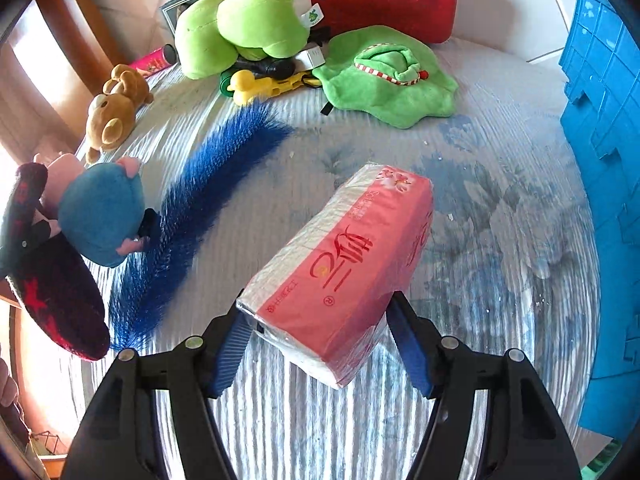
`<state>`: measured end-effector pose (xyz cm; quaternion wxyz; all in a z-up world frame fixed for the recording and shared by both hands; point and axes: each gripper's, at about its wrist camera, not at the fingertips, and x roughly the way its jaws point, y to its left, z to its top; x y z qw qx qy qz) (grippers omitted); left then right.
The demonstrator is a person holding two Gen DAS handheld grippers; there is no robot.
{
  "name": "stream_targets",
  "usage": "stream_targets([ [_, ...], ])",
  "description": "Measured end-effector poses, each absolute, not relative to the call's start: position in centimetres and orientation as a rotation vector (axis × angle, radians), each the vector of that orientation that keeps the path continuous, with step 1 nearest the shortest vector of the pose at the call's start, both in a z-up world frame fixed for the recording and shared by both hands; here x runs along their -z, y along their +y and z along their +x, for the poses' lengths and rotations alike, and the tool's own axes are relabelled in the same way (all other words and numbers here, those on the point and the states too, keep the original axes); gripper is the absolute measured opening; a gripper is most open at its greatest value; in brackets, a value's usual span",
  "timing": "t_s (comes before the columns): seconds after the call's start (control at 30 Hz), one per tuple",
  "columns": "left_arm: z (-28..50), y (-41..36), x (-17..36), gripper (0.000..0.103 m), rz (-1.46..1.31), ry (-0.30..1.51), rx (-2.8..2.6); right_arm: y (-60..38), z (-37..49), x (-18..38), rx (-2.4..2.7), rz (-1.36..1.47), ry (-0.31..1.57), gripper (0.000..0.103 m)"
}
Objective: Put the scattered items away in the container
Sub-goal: 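Lift the knit hat with left gripper while right gripper lifts the tissue pack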
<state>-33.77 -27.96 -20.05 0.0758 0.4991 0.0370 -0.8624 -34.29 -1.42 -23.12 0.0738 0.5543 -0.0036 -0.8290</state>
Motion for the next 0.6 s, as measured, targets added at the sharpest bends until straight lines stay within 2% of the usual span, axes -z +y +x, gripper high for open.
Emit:
stream_targets([
  [0.27,-30.2,-29.4,19.3,0.026,1.431,0.153,2.510,-2.0,-32.4,22.5,2.442,1.593,0.055,0.066],
  [0.6,-29.4,-31.1,13.8,0.026,1.266,0.095,2.592,-4.7,-31.4,18.4,2.476,1.442,0.074,0.065],
])
